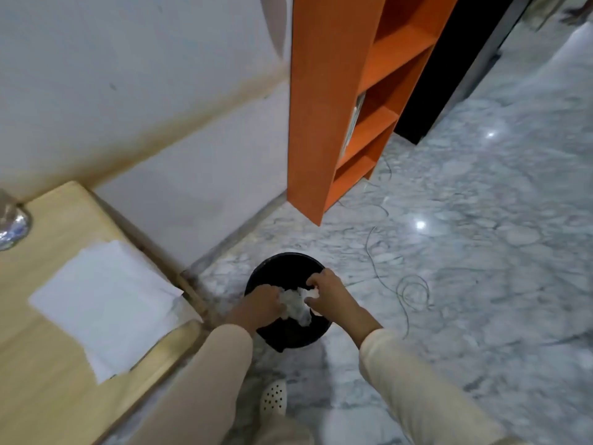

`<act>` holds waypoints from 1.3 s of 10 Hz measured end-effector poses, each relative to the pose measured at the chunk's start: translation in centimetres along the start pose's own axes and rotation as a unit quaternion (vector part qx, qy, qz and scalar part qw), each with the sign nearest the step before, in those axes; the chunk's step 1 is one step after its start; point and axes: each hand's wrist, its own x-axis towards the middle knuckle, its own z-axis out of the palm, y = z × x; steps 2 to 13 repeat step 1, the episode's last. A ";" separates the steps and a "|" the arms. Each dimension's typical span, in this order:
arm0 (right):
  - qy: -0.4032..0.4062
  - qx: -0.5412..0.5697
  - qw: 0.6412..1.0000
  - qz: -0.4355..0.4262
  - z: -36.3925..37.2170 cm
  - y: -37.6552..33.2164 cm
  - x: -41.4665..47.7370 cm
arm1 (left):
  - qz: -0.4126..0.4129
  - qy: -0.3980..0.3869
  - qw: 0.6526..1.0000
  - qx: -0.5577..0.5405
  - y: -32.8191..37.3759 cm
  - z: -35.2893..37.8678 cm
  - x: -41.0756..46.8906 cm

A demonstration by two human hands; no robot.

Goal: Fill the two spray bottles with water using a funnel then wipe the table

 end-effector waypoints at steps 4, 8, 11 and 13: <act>0.004 0.029 0.999 0.022 -0.1 -0.1 3.1 | 0.008 0.016 1.000 0.009 -0.1 -2.3 2.5; 0.004 0.029 0.999 0.022 -0.1 -0.1 3.1 | 0.008 0.016 1.000 0.009 -0.1 -2.3 2.5; 0.004 0.029 0.999 0.022 -0.1 -0.1 3.1 | 0.008 0.016 1.000 0.009 -0.1 -2.3 2.5; 0.004 0.029 0.999 0.022 -0.1 -0.1 3.1 | 0.008 0.016 1.000 0.009 -0.1 -2.3 2.5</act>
